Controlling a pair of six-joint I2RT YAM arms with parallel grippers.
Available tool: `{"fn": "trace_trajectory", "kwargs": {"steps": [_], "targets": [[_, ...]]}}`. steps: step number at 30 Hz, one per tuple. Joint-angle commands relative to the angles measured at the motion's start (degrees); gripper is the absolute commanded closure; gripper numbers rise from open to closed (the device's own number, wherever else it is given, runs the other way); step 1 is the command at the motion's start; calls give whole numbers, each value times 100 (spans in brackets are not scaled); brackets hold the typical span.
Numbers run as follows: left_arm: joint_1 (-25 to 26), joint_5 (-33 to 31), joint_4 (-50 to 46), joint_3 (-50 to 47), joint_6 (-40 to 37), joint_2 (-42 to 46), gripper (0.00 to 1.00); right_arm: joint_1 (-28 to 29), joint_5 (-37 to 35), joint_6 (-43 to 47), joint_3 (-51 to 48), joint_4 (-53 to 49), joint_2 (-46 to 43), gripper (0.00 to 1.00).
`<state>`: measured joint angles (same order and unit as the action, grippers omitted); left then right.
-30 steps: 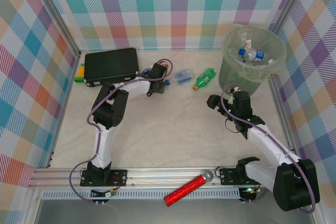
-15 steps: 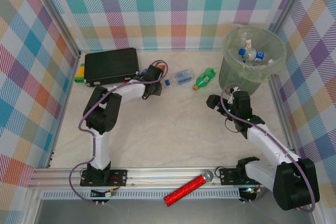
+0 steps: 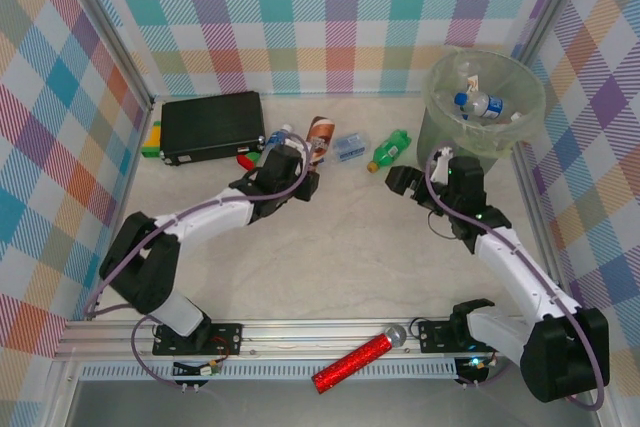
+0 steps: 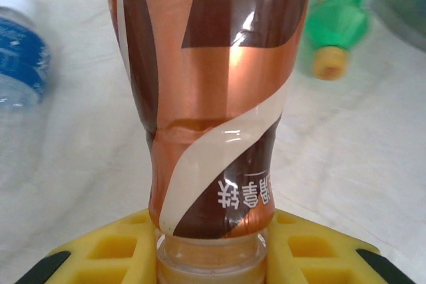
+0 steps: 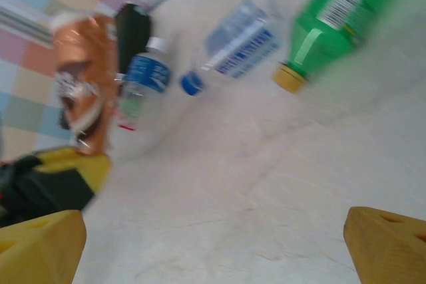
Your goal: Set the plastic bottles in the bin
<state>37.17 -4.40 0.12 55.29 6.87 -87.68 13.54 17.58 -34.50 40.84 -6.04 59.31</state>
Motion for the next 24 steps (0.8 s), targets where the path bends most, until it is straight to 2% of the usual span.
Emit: {"fn": "trace_trajectory", "kwargs": {"steps": [1,7,15,20,24], "targets": [[227,377,557,-449,86,636,77,35,922,273,733,-641,129,3],[812,521,426,-826,-86,1441,77,59,1884,200,1887,-1503,726,12],[1336,591,309,-1049,-236,1938,77,161,2331,411,3023,-2490,1218,17],[1411,761,384,-1124,-242,2091,77,423,2216,524,3202,-2830,1421,20],[1460,909,340,-1035,-270,2072,77,714,2030,537,3214,-2844,1489,17]]}}
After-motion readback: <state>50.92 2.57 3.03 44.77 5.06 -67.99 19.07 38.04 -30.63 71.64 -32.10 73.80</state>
